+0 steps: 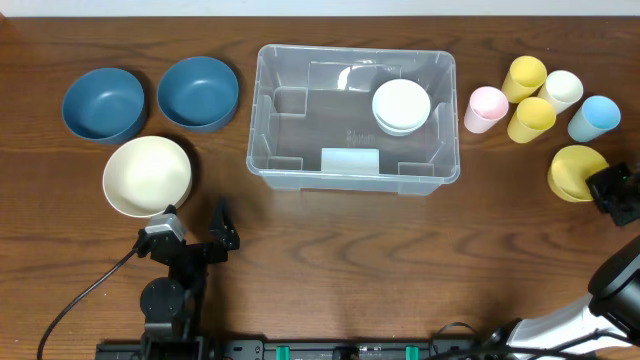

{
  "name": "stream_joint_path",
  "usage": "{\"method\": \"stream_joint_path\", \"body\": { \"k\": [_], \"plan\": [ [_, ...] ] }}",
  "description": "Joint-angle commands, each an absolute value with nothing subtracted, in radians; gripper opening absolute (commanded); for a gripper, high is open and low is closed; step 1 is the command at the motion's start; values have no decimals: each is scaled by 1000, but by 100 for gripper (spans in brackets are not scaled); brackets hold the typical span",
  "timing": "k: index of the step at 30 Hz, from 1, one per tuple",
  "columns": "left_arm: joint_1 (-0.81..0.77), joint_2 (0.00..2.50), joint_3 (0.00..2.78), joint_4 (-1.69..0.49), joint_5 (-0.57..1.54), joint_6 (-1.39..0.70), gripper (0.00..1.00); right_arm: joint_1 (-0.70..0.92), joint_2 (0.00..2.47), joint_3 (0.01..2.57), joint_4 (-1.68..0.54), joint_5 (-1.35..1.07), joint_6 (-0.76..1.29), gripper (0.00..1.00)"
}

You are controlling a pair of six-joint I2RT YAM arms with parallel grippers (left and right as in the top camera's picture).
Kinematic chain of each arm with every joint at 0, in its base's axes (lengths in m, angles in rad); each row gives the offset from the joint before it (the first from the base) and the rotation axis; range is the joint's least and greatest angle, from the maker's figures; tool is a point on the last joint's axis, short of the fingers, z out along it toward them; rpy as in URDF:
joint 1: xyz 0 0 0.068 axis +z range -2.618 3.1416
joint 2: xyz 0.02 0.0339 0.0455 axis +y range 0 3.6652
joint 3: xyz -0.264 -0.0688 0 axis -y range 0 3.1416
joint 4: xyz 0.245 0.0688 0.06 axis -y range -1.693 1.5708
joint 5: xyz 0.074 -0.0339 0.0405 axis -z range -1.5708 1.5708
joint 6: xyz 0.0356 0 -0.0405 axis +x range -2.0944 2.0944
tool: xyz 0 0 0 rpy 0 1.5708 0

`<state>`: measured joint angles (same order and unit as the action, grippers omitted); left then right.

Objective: Pack container
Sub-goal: 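Lift the yellow bowl and place it on the stacked bowls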

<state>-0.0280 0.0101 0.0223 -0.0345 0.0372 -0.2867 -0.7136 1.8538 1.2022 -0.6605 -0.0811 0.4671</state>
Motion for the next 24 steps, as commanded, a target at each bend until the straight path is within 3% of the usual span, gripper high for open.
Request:
{"method": "stream_joint_path", "body": {
  "k": [1, 13, 17, 24],
  "plan": [
    [-30, 4, 4, -72, 8, -270, 98, -700, 1809, 1199, -702, -125, 455, 1],
    [-30, 4, 4, -72, 7, -270, 98, -573, 1312, 1305, -791, -392, 421, 1],
    [-30, 4, 4, -72, 8, -270, 98, -400, 1216, 1348, -773, -385, 398, 1],
    [-30, 4, 4, -72, 8, -270, 98, -24, 1246, 1356, -713, -136, 395, 1]
  ]
}}
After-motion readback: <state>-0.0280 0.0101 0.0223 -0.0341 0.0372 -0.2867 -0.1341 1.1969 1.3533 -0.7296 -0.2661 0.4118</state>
